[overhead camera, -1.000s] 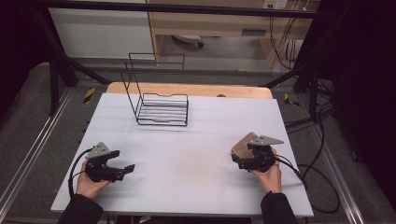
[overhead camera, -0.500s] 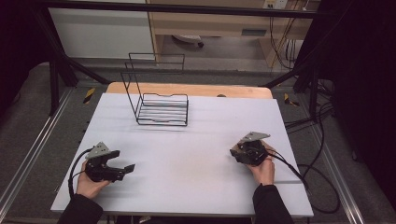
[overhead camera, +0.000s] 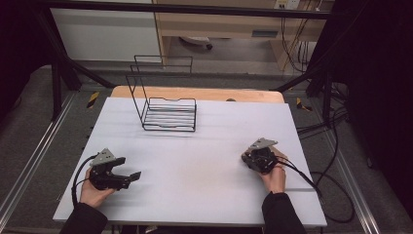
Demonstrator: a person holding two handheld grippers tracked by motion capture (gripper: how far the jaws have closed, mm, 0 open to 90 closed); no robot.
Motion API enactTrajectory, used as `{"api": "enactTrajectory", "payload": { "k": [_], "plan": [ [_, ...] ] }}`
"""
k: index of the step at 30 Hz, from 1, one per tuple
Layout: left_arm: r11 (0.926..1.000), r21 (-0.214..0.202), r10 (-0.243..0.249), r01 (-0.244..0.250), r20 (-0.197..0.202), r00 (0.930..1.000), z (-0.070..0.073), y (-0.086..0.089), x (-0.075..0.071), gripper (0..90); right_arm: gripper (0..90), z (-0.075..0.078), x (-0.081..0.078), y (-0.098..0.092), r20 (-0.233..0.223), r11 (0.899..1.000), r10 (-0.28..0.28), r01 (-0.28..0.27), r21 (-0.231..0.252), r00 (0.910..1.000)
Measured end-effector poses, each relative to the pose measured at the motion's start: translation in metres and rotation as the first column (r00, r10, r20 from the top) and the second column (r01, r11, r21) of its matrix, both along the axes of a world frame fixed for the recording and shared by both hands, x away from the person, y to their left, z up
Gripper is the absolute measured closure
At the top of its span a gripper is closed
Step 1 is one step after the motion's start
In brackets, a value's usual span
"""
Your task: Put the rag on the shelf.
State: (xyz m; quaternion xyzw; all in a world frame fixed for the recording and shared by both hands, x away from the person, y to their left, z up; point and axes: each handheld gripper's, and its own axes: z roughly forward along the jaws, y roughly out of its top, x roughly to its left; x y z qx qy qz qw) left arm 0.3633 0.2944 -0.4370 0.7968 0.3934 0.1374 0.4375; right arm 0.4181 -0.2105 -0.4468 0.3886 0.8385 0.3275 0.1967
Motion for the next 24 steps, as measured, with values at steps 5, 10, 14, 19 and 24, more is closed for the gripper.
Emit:
{"api": "enactTrajectory", "payload": {
  "k": [5,10,14,19,24],
  "plan": [
    [1.0000,0.000,0.000,0.000,0.000,1.0000,0.000,0.000,0.000,9.5,83.0,0.000,0.000,0.000,0.005,1.000,0.002,-0.002,-0.005,1.0000],
    [1.0000,-0.002,0.000,0.000,-0.001,1.0000,0.000,0.000,0.000,9.5,84.2,0.001,-0.001,-0.001,0.018,1.000,-0.002,0.002,0.001,0.9998],
    [1.0000,-0.003,0.001,-0.001,-0.001,1.0000,0.000,0.001,0.000,9.6,84.5,0.005,-0.003,-0.002,0.030,1.000,-0.004,0.003,0.025,0.9995],
    [1.0000,-0.002,0.001,-0.001,-0.001,1.0000,0.000,0.001,0.000,9.6,84.6,0.010,-0.007,-0.004,0.046,0.998,0.010,-0.012,0.061,0.9989],
    [1.0000,-0.002,0.002,-0.002,0.000,1.0000,0.000,0.000,0.000,9.7,84.5,0.015,-0.013,0.001,0.053,0.995,0.038,-0.042,0.092,0.9979]
  ]
}}
